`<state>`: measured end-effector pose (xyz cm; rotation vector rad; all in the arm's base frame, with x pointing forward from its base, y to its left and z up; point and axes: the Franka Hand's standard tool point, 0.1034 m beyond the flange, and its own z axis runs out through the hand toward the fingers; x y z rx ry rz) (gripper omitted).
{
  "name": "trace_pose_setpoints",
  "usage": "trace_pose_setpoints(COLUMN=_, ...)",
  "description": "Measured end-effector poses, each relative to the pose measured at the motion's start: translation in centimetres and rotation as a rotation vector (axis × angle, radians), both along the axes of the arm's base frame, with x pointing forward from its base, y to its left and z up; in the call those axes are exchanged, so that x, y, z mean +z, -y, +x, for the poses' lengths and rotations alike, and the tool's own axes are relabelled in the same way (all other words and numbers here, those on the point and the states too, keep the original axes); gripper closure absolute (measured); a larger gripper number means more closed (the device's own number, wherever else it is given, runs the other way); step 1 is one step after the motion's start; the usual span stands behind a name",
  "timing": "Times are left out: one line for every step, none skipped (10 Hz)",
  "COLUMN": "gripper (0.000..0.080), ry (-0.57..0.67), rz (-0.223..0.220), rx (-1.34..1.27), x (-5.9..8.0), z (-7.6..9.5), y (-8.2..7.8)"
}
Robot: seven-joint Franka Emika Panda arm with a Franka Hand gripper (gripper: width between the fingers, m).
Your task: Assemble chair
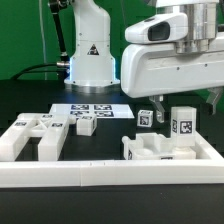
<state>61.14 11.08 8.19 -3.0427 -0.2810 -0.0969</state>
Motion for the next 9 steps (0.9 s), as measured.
trace_pose_setpoints(gripper=0.0151, ry=0.006, rz=0.001, rx=0.001, x=0.06, z=0.1, y=-0.09)
trace_pose_setpoints(gripper=0.0278, ry=0.029, rz=0.0, rx=0.011, x=0.16, z=0.46, y=-0.06)
trace_pose_setpoints(gripper=0.0414, ry=0.029, rz=0.0, rx=0.01, x=0.12, z=0.44, y=-0.05)
trace_pose_setpoints(gripper=0.0414, ry=0.029, rz=0.001, rx=0.006, x=0.12, z=0.44, y=-0.05)
trace_pose_setpoints(gripper=0.0511, ry=0.027, rz=0.002, rx=-0.012, x=0.11, z=0.44, y=-0.06)
trace_pose_setpoints(gripper=0.0511, ry=0.027, rz=0.002, rx=-0.012, x=0.11, z=0.44, y=-0.05)
trace_pose_setpoints(gripper=0.0511, ry=0.021, rz=0.007, rx=-0.072, x=0.1, z=0.43, y=-0.07)
trace_pose_setpoints(gripper=0.0511, ry=0.016, rz=0.011, rx=-0.13, x=0.1, z=0.43, y=-0.08)
trace_pose_setpoints(gripper=0.0511, ry=0.007, rz=0.021, rx=-0.224, x=0.05, z=0.43, y=-0.1)
